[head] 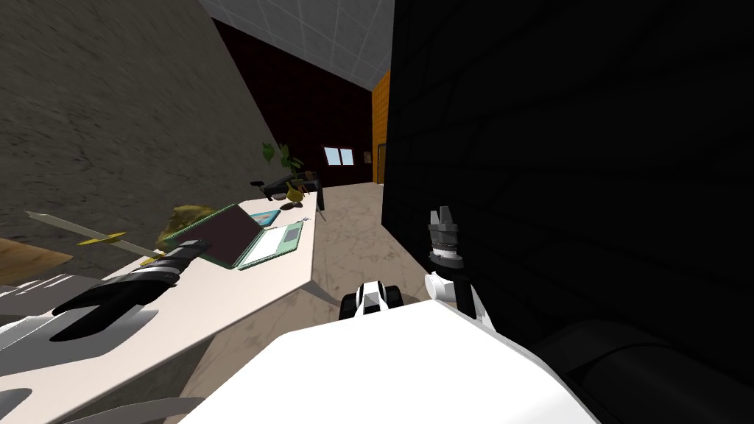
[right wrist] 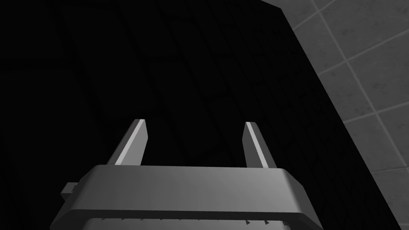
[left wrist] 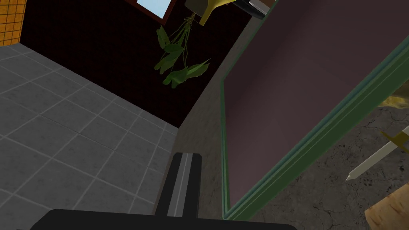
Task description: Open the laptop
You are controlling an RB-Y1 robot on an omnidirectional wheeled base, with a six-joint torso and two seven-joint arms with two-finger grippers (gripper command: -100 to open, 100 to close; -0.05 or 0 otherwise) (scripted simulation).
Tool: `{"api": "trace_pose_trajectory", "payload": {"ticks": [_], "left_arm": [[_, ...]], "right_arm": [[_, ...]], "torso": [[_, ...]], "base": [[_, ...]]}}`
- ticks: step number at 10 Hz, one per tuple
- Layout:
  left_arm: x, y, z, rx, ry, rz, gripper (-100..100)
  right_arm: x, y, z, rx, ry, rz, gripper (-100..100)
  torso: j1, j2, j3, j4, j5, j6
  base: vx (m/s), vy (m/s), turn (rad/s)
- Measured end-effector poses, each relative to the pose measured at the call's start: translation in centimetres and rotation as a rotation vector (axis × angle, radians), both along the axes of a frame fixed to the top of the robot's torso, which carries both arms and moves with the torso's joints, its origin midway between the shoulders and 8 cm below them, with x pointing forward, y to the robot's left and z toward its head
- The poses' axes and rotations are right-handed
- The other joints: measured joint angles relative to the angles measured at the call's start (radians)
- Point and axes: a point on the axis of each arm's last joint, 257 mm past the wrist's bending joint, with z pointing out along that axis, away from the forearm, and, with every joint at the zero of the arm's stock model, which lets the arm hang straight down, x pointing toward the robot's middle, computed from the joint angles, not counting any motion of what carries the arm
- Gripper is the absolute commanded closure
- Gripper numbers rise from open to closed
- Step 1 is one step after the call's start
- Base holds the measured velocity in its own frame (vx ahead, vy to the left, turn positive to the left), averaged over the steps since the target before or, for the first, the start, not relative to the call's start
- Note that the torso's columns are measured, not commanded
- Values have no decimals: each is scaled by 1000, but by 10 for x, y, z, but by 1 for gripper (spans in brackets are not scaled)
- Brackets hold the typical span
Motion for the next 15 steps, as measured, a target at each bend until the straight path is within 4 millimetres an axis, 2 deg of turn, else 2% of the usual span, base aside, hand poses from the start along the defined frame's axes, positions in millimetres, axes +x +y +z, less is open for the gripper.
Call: {"api": "trace_pose_trajectory", "payload": {"ticks": [3,4,6,9,10,15], "left_arm": [[1,-2,-5,107,48,-1,100],[1,-2,-5,114,50,-1,-100],[0,1,0,124,52,1,-100],[-1,4,6,136,54,4,-100],[-1,5,6,136,54,5,100],[7,-1,-6,183,106,19,100]], "right_arm": [[0,0,0,0,0,0,0],[0,0,0,0,0,0,0],[0,0,0,0,0,0,0],[0,0,0,0,0,0,0],[0,0,0,0,0,0,0],[0,0,0,0,0,0,0]], "torso": [[2,-1,0,0,1,0],[4,0,0,0,1,0],[9,3,2,1,3,0],[-5,-2,-1,-1,-1,0],[-6,-3,-2,-1,-2,0],[1,1,1,0,1,0]], "base": [[26,-62,3],[-32,82,10],[-67,150,2],[-38,84,3],[-5,8,1],[-36,5,-59]]}}
